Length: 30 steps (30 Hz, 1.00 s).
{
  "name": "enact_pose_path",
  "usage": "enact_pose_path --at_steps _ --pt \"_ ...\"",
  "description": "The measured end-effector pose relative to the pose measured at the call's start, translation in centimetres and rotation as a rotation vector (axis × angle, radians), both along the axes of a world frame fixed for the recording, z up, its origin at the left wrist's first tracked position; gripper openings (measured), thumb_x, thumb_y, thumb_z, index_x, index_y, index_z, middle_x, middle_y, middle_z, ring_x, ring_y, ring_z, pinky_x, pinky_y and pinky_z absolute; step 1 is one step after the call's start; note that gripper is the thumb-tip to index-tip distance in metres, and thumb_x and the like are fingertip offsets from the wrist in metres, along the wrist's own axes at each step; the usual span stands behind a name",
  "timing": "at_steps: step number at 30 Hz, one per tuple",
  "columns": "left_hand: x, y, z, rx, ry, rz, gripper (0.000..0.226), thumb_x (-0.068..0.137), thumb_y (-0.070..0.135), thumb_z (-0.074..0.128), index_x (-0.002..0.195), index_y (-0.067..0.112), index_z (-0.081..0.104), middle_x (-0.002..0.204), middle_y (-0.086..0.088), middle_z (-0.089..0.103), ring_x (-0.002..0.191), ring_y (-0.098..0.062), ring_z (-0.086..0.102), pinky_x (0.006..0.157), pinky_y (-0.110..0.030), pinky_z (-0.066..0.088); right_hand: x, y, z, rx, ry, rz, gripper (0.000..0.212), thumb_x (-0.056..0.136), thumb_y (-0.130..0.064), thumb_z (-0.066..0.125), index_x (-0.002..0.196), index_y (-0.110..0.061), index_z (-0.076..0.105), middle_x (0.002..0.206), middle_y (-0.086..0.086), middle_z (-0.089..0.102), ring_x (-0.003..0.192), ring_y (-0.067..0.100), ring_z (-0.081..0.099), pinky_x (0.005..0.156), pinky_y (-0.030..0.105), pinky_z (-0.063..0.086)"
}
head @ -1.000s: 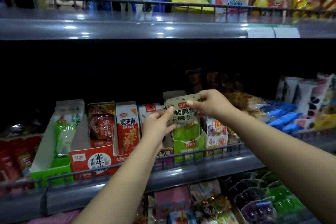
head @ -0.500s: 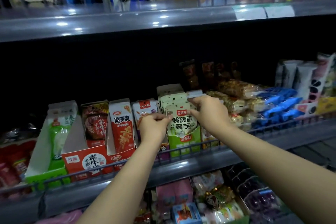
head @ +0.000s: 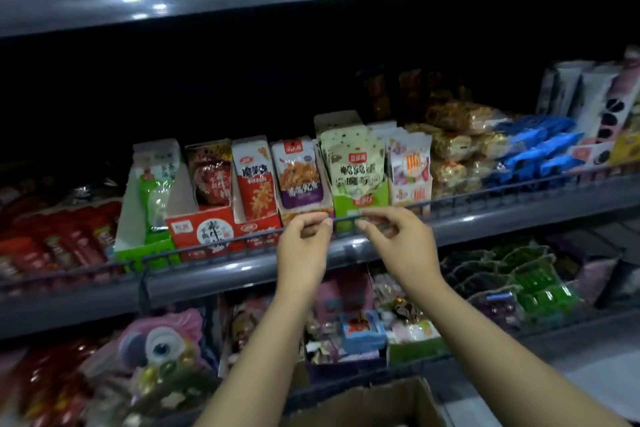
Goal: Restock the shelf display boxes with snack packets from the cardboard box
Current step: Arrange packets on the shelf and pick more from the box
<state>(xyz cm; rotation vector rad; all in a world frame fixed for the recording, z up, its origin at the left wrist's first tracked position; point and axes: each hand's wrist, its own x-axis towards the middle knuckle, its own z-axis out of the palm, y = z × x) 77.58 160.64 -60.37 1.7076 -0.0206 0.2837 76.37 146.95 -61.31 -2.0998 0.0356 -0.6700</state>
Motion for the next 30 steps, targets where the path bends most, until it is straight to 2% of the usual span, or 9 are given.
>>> enact_pose_path --at_steps 7,12,17,20,22,25,27,30 --pt "-4.5 2.1 -12.2 0.055 0.218 -0.027 0.009 0.091 0.01 0.057 0.093 0.013 0.065 0.093 -0.005 0.068 0.085 -0.015 0.063 0.081 -0.03 0.051 -4.0 2.3 -12.2 0.143 0.305 0.025 0.008 0.083 -0.028 0.069 0.088 -0.024 0.072 0.088 -0.004 0.071 0.077 0.011 0.064 0.073 0.03 0.052" --pt "-6.3 3.2 -21.9 0.075 0.462 -0.023 0.018 0.091 0.012 0.058 0.08 0.025 0.064 0.088 -0.002 0.067 0.089 -0.023 0.064 0.076 -0.033 0.048 -6.6 3.6 -20.9 0.194 0.527 0.028 0.009 0.082 -0.024 0.069 0.09 -0.019 0.072 0.08 -0.005 0.068 0.08 0.014 0.065 0.076 0.031 0.052" --pt "-7.8 3.6 -29.5 0.149 0.654 -0.02 0.01 0.09 0.013 0.058 0.093 0.012 0.068 0.092 -0.006 0.069 0.082 -0.014 0.06 0.072 -0.02 0.045 -8.2 4.2 -28.5 0.2 0.77 0.078 0.017 0.084 -0.021 0.068 0.098 -0.013 0.072 0.093 0.001 0.071 0.089 0.014 0.065 0.08 0.026 0.049" --pt "-8.5 3.9 -33.2 0.219 0.728 -0.013 0.008 0.088 0.014 0.059 0.085 0.016 0.066 0.074 0.009 0.062 0.069 0.001 0.054 0.058 -0.009 0.038 -8.6 4.3 -32.7 0.152 0.916 0.1 0.018 0.085 -0.02 0.065 0.101 -0.014 0.072 0.098 0.005 0.072 0.093 0.02 0.066 0.078 0.027 0.047" --pt "-8.7 4.3 -35.7 0.279 0.753 -0.03 0.009 0.087 0.011 0.06 0.084 0.014 0.067 0.078 0.007 0.065 0.074 -0.003 0.057 0.065 -0.015 0.037 -8.9 4.4 -35.1 0.133 0.997 0.135 0.021 0.087 -0.018 0.064 0.106 -0.012 0.07 0.103 0.009 0.071 0.095 0.024 0.065 0.077 0.026 0.046" --pt "-9.2 5.1 -39.0 0.333 0.851 -0.003 0.016 0.088 0.013 0.062 0.1 0.007 0.07 0.102 -0.005 0.068 0.096 -0.02 0.062 0.079 -0.022 0.043 -9.4 4.7 -37.6 0.186 1.096 0.172 0.03 0.086 -0.02 0.066 0.114 -0.007 0.066 0.111 0.007 0.068 0.105 0.02 0.062 0.077 0.016 0.04" --pt "-9.6 5.4 -40.9 0.354 0.897 0.004 0.023 0.088 0.017 0.063 0.108 0.007 0.066 0.11 -0.007 0.064 0.103 -0.024 0.06 0.089 -0.029 0.046 -9.7 4.8 -39.1 0.235 1.16 0.179 0.035 0.087 -0.02 0.066 0.119 -0.007 0.063 0.119 0.008 0.065 0.111 0.019 0.06 0.083 0.015 0.039" --pt "-9.8 5.6 -42.5 0.406 0.888 0.006 0.031 0.088 0.017 0.063 0.116 0.003 0.062 0.118 -0.011 0.06 0.108 -0.027 0.057 0.095 -0.031 0.043 -9.8 5.1 -40.8 0.267 1.227 0.18 0.04 0.089 -0.017 0.063 0.127 -0.009 0.057 0.13 0.008 0.058 0.119 0.019 0.054 0.087 0.013 0.035"
